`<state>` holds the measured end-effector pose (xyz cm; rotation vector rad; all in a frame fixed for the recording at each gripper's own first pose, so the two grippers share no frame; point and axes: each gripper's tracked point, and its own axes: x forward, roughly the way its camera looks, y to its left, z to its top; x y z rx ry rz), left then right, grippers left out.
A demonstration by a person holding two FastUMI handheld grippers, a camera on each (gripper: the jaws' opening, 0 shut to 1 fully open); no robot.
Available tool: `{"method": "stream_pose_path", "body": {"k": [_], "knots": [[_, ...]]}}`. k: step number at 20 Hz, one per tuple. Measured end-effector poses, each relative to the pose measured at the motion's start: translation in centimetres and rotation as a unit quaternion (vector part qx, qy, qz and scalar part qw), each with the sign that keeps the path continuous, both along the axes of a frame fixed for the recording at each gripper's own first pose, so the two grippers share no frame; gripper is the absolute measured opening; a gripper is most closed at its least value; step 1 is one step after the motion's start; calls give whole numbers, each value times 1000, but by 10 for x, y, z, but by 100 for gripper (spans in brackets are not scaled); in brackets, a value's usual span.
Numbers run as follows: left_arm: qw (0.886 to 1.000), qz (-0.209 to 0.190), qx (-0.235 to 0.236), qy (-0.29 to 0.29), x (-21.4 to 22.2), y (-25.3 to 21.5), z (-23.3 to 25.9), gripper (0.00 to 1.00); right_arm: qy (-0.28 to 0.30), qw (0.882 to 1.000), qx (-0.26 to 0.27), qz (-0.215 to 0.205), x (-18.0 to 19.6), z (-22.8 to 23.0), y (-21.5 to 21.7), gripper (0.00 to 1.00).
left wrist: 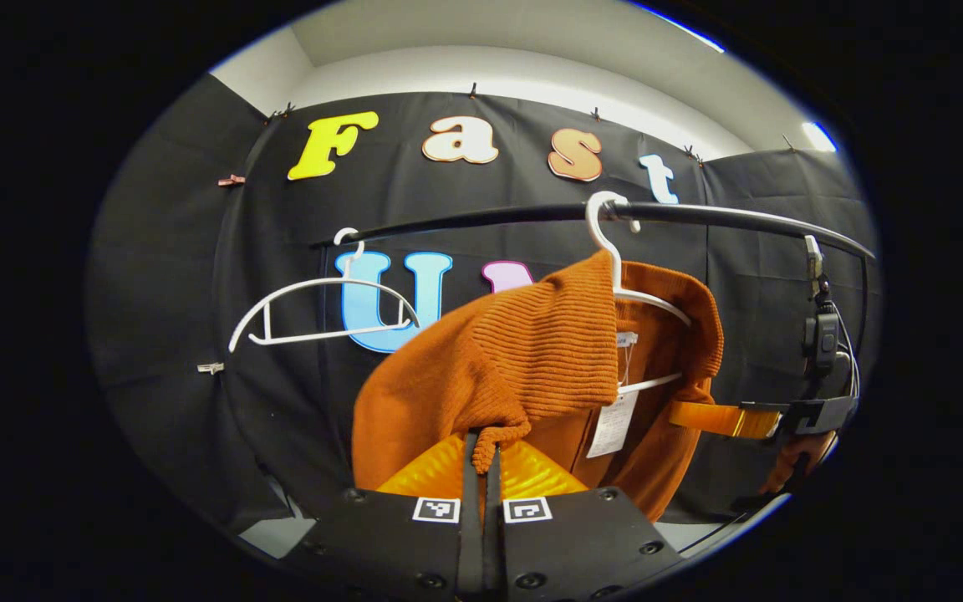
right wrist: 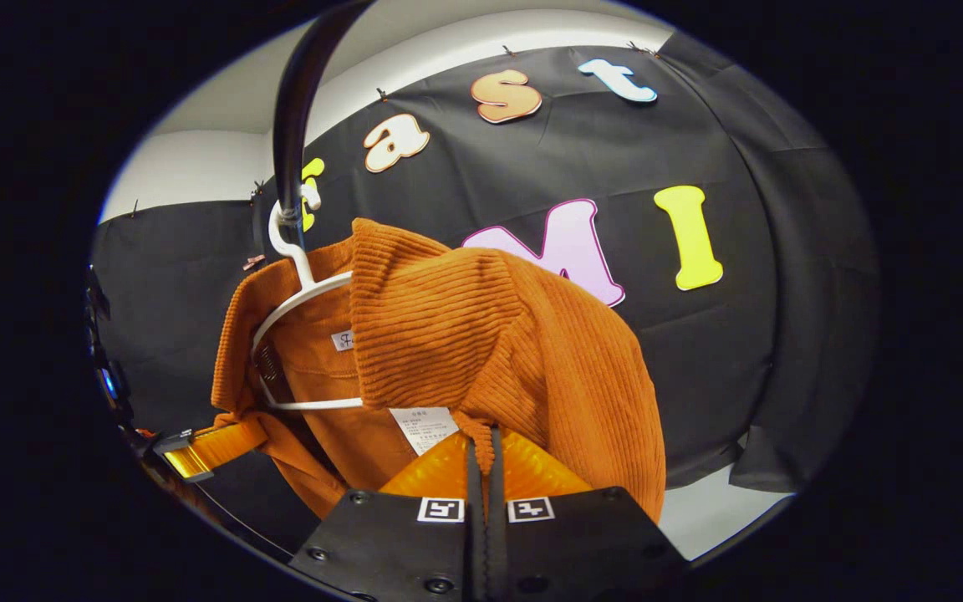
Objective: Grasp the clothes on the hanger with both hands and then place them into the laundry hamper below.
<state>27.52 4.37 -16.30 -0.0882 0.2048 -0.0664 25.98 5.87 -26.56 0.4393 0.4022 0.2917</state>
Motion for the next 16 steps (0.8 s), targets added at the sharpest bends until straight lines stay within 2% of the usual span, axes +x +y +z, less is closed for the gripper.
{"method": "stream_pose_path", "body": {"k": [3, 6, 10, 13, 16], "knots": [[1000, 11, 4, 6, 8, 18, 5, 5, 17, 998, 53, -4, 8, -8, 4, 4], [1000, 16, 6, 4, 8, 23, 3, 5, 29, 997, 76, 5, 6, -5, 7, 4], [1000, 21, -1, 9, 17, 32, 7, 5, 58, 995, 69, 34, 15, 1, 0, 4], [999, 28, -6, 15, 25, 42, 14, 5, 69, 996, 57, 16, 29, 5, -28, 4], [999, 38, -8, 7, 30, 51, 26, 5, 48, 998, 46, -14, 44, 20, -59, 4]]}}
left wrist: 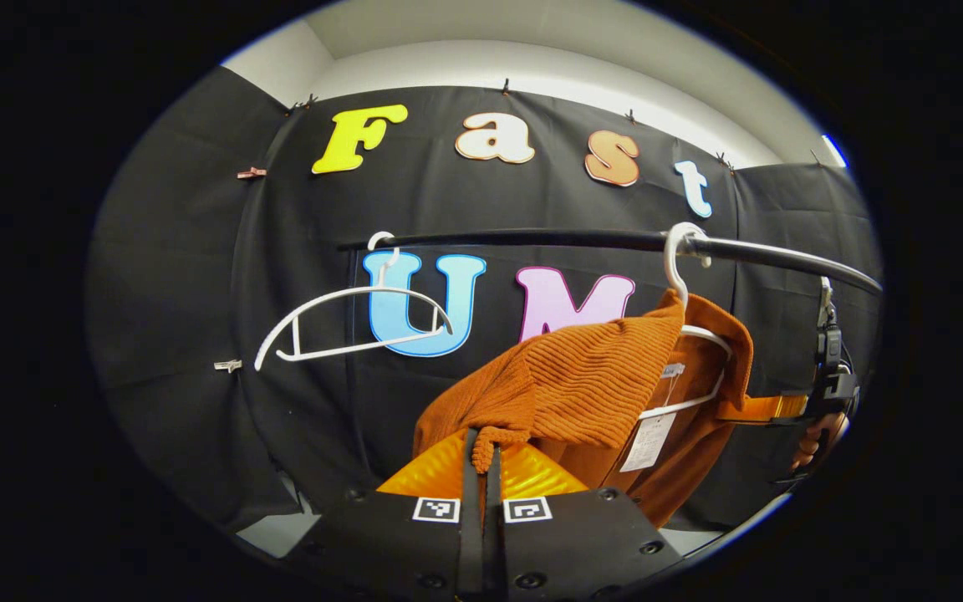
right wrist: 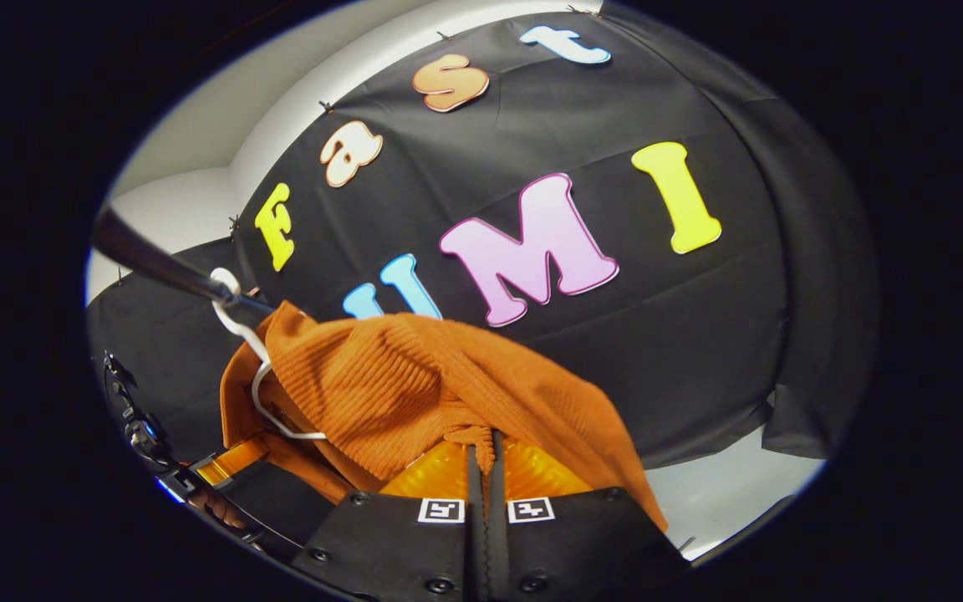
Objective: Grasp the clothes on the hanger with both hands and then place them into the laundry hamper below.
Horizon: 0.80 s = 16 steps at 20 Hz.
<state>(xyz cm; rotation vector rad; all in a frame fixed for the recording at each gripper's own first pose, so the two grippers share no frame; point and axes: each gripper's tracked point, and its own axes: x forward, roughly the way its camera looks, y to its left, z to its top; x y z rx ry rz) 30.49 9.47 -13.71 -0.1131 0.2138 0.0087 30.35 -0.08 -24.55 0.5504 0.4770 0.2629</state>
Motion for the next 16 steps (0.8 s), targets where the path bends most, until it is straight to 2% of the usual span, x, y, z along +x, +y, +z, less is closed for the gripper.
{"method": "stream_pose_path", "body": {"k": [4, 9, 11, 13, 14, 16], "knots": [[1000, 16, 9, -14, 7, 17, 17, 5, -43, 998, -18, -38, 20, 24, -25, 4], [999, 26, 16, -12, 21, 34, 17, 5, -103, 986, -49, -123, 45, 51, -61, 4], [1000, 24, 8, 0, 24, 33, 7, 5, -93, 985, -53, -137, 55, 40, -68, 4], [1000, 22, 9, 13, 23, 32, -3, 5, -65, 987, -58, -131, 56, 14, -67, 4], [1000, 23, 13, 15, 23, 34, -7, 5, -57, 988, -60, -131, 55, 4, -65, 8], [999, 28, 13, 27, 28, 41, -25, 5, -40, 989, -61, -128, 47, -20, -60, 4]]}}
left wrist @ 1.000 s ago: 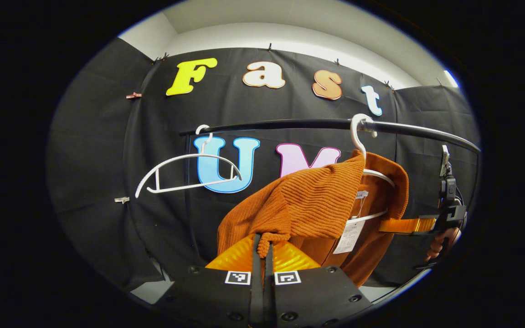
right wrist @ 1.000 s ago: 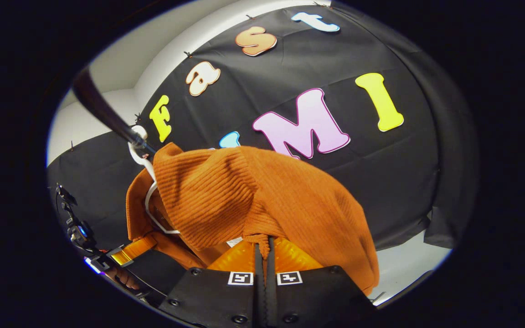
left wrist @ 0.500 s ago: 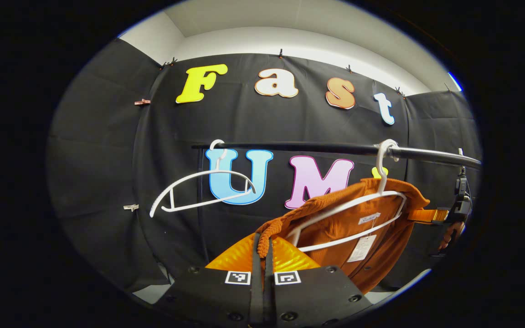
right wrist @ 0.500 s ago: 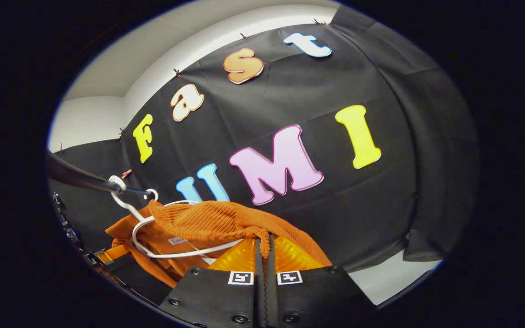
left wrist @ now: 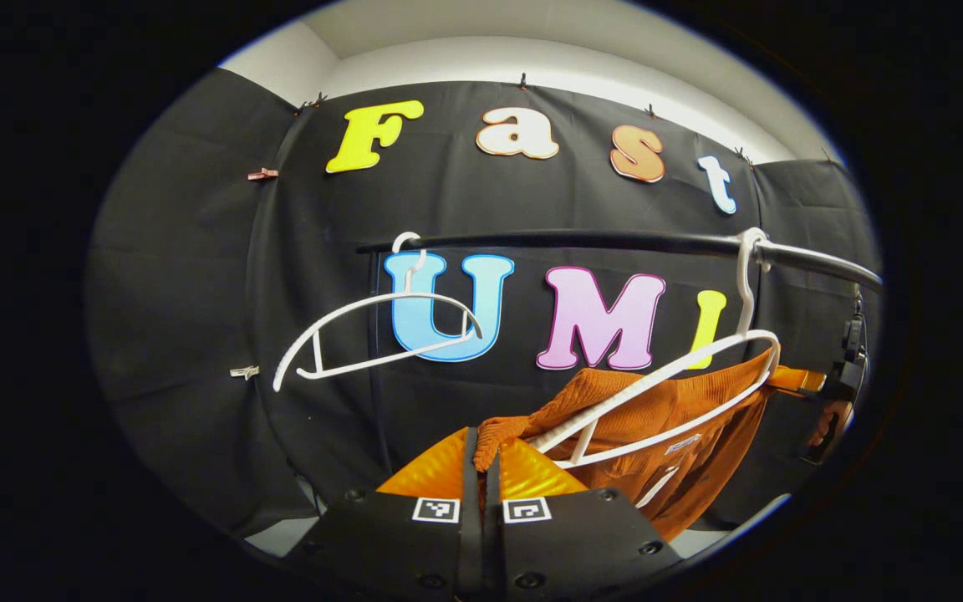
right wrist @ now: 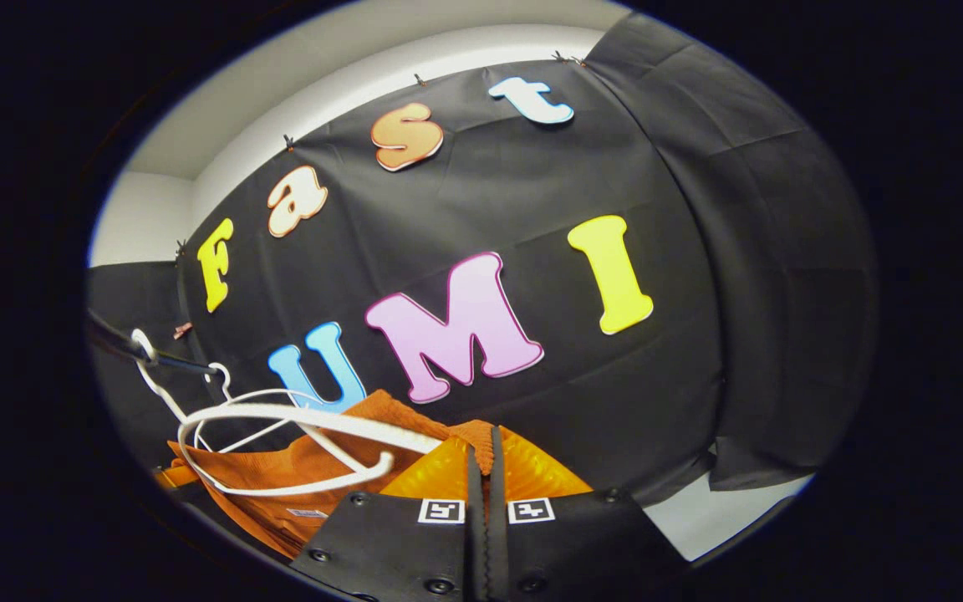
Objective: Grasp the clothes on the hanger with both hands and then place them into the laundry hamper below.
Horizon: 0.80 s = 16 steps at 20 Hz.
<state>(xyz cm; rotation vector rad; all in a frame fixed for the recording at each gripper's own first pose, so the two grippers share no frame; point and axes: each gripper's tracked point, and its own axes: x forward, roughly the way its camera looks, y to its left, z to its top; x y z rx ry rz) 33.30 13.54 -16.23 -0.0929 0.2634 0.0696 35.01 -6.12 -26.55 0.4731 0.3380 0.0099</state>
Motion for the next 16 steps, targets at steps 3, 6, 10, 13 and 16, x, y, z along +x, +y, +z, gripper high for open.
{"method": "stream_pose_path", "body": {"k": [3, 6, 10, 13, 16], "knots": [[999, 9, -12, 29, -11, 4, -32, 5, 23, 999, 24, 12, -21, -29, 20, 5], [999, 10, -14, 45, -23, 5, -56, 4, 23, 998, 30, 43, -45, -40, 45, 4], [999, 0, -18, 51, -49, -7, -77, 5, 17, 995, 51, 82, -76, -36, 82, 4], [999, -13, -29, 36, -63, -24, -74, 5, 8, 992, 69, 107, -94, -21, 107, 4], [998, -34, -38, 31, -69, -44, -63, 4, -5, 987, 93, 132, -107, 4, 134, 4]]}}
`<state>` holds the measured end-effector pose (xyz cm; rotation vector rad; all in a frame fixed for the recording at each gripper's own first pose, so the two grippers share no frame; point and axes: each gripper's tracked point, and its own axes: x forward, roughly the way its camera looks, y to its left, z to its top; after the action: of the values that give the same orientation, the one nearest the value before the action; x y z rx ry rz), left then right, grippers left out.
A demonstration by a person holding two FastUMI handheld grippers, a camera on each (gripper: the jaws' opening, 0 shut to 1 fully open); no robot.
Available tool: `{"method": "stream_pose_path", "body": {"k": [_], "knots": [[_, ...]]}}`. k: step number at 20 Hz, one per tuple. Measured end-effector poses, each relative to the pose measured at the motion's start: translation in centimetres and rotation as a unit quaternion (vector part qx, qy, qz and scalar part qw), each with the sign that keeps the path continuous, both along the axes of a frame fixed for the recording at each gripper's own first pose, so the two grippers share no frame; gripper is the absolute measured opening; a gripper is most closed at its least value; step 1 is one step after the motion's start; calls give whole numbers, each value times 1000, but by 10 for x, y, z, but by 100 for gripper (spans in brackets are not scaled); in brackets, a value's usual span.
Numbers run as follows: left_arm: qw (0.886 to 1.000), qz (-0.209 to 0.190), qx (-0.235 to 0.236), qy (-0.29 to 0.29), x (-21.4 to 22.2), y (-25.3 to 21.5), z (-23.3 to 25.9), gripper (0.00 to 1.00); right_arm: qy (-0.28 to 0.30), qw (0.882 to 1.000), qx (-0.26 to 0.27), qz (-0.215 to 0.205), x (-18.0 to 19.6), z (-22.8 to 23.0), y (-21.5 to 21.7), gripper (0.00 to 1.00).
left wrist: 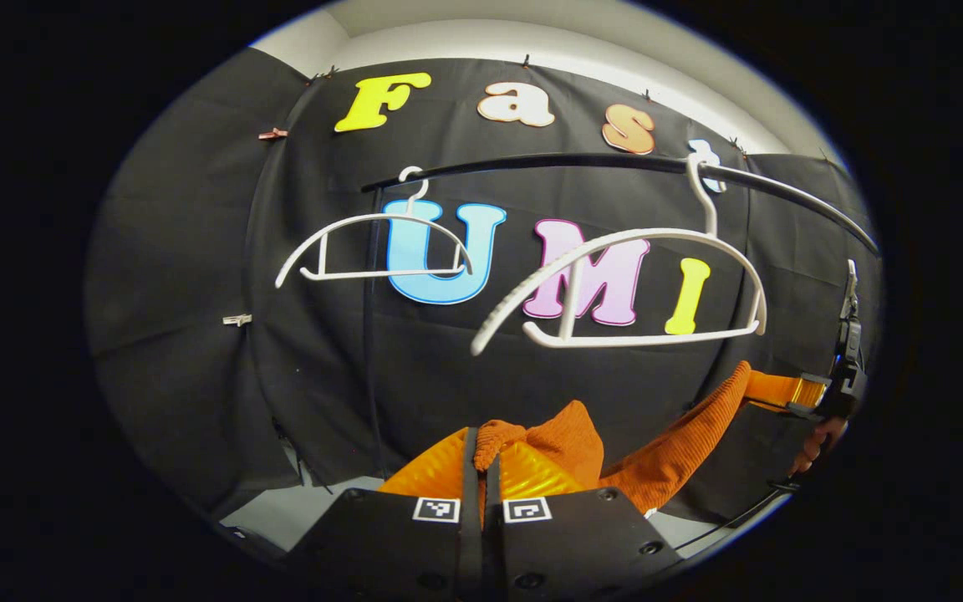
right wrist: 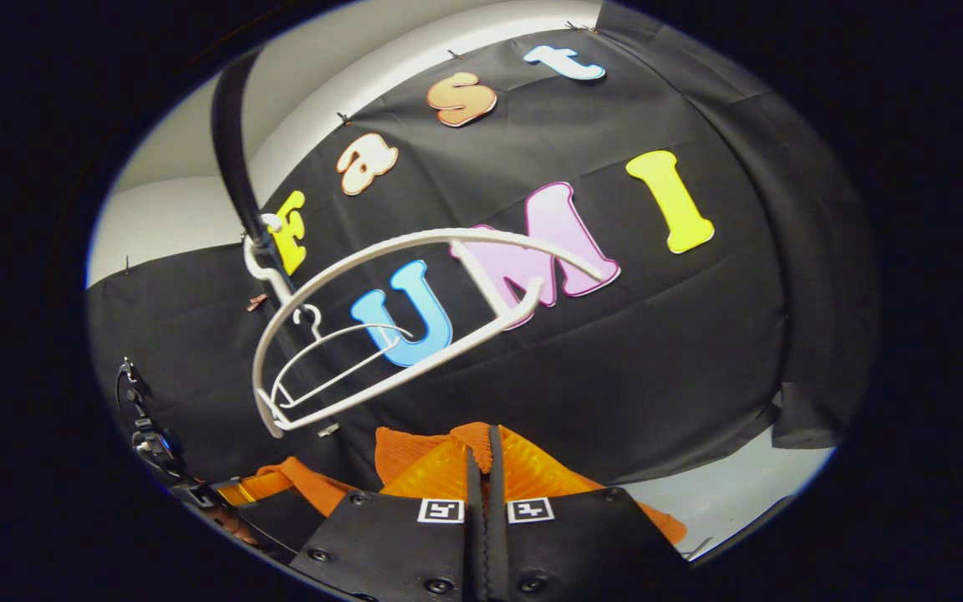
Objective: Grasp the clothes on the hanger with both hands and then place them into the laundry hamper below.
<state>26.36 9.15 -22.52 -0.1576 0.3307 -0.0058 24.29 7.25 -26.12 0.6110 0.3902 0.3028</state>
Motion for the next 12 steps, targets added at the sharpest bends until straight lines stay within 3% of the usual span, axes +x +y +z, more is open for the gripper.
{"method": "stream_pose_path", "body": {"k": [4, 7, 12], "knots": [[999, -29, -18, -19, -3, -32, 24, 5, -19, 999, 41, 29, -16, 38, 36, 7], [997, -57, -29, -35, -3, -59, 42, 5, -28, 996, 67, 57, -28, 59, 63, 4], [993, -94, -30, -60, -1, -89, 52, 5, -37, 993, 64, 88, -45, 70, 77, 4]]}}
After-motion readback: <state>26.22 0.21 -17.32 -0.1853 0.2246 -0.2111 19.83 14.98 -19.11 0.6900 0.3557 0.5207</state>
